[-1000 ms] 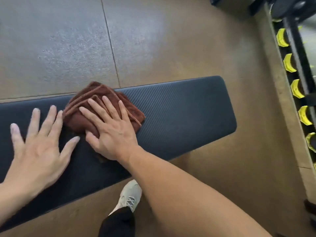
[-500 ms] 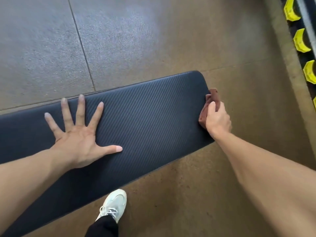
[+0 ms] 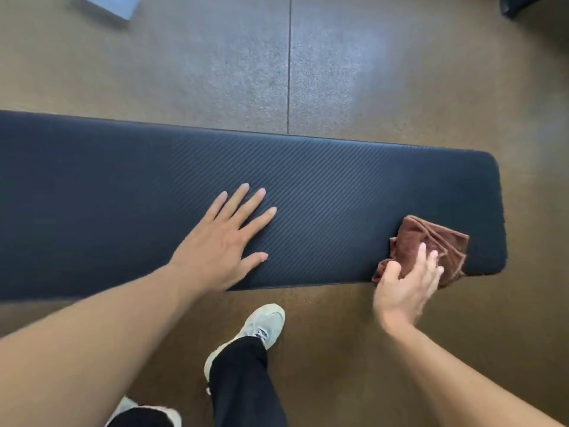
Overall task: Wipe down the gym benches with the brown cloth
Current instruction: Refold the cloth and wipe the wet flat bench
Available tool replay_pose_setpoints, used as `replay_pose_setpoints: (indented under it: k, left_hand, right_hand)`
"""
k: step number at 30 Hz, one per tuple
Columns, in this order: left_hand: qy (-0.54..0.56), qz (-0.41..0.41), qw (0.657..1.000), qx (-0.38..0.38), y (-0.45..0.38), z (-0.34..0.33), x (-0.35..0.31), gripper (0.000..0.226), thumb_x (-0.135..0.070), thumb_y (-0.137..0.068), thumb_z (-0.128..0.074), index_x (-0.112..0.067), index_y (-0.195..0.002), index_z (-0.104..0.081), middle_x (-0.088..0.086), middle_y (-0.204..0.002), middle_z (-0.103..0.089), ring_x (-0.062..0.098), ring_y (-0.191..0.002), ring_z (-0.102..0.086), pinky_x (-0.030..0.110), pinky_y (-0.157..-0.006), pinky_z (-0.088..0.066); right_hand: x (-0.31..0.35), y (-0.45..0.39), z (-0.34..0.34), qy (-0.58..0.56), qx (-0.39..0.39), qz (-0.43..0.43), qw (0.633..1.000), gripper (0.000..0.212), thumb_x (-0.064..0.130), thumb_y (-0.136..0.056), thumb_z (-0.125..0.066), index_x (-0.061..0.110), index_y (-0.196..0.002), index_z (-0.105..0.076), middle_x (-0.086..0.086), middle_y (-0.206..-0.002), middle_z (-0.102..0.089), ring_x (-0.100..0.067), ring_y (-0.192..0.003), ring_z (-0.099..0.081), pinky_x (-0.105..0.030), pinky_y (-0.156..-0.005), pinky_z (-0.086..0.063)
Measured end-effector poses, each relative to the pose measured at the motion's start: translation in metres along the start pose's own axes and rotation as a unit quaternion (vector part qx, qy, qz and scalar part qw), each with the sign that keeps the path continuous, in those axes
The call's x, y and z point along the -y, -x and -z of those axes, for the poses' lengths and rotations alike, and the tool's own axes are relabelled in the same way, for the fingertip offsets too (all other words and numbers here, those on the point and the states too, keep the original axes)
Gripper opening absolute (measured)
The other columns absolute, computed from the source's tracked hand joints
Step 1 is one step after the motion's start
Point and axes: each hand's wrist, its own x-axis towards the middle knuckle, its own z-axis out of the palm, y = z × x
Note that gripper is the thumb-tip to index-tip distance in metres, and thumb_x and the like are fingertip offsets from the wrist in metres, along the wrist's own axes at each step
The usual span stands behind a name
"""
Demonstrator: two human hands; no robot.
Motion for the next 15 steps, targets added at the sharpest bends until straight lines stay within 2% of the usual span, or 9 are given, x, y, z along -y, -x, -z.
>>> replay_pose_setpoints:
  k: [4, 7, 11, 13, 15]
  left_hand:
    - [-0.001, 0.105, 0.994, -0.017, 0.141, -0.021, 0.079, 0.068, -0.057, -0.103, -0.025, -0.025, -0.163, -0.023, 0.003, -0.173, -0.011, 0.024, -0.160, -0.004, 0.046, -0.128, -0.009]
    - [0.018, 0.197, 0.980, -0.015, 0.230, -0.023, 0.130, 0.067, -0.056, -0.103, -0.023, -0.025, -0.162, -0.023, 0.004, -0.172, -0.014, 0.023, -0.160, -0.006, 0.044, -0.127, -0.009]
    - [0.082, 0.335, 0.937, -0.052, 0.323, -0.023, 0.180, 0.066, -0.054, -0.104, -0.026, -0.030, -0.164, -0.013, -0.004, -0.173, 0.001, 0.017, -0.160, 0.005, 0.040, -0.129, -0.003]
    - [0.120, 0.398, 0.907, -0.071, 0.360, -0.028, 0.197, 0.068, -0.050, -0.105, -0.034, -0.030, -0.164, -0.006, -0.006, -0.172, 0.009, 0.015, -0.159, 0.010, 0.038, -0.130, -0.001]
    - [0.162, 0.454, 0.871, -0.092, 0.392, -0.034, 0.209, 0.073, -0.048, -0.105, -0.040, -0.025, -0.164, -0.006, -0.003, -0.173, 0.008, 0.017, -0.159, 0.007, 0.038, -0.130, -0.004]
  right_hand:
    - [0.060, 0.118, -0.048, 0.030, 0.078, 0.124, 0.989, 0.077, 0.038, -0.092, -0.035, 0.024, -0.166, -0.022, 0.000, -0.177, -0.009, -0.022, -0.163, 0.006, -0.046, -0.131, 0.008]
    - [0.097, 0.204, -0.083, 0.087, 0.133, 0.292, 0.943, 0.075, 0.040, -0.094, -0.035, 0.024, -0.166, -0.022, 0.002, -0.176, -0.010, -0.022, -0.163, 0.007, -0.045, -0.131, 0.010]
    - [0.154, 0.294, -0.129, 0.125, 0.168, 0.490, 0.846, 0.075, 0.039, -0.092, -0.044, 0.024, -0.164, -0.029, 0.001, -0.175, -0.018, -0.025, -0.164, -0.002, -0.048, -0.132, 0.003]
    - [0.189, 0.333, -0.153, 0.144, 0.184, 0.580, 0.780, 0.074, 0.038, -0.094, -0.047, 0.025, -0.164, -0.028, 0.001, -0.175, -0.019, -0.027, -0.164, -0.002, -0.050, -0.132, 0.001]
    - [0.227, 0.372, -0.176, 0.164, 0.199, 0.652, 0.713, 0.072, 0.037, -0.098, -0.051, 0.027, -0.165, -0.025, 0.001, -0.175, -0.018, -0.029, -0.164, -0.001, -0.053, -0.132, -0.001]
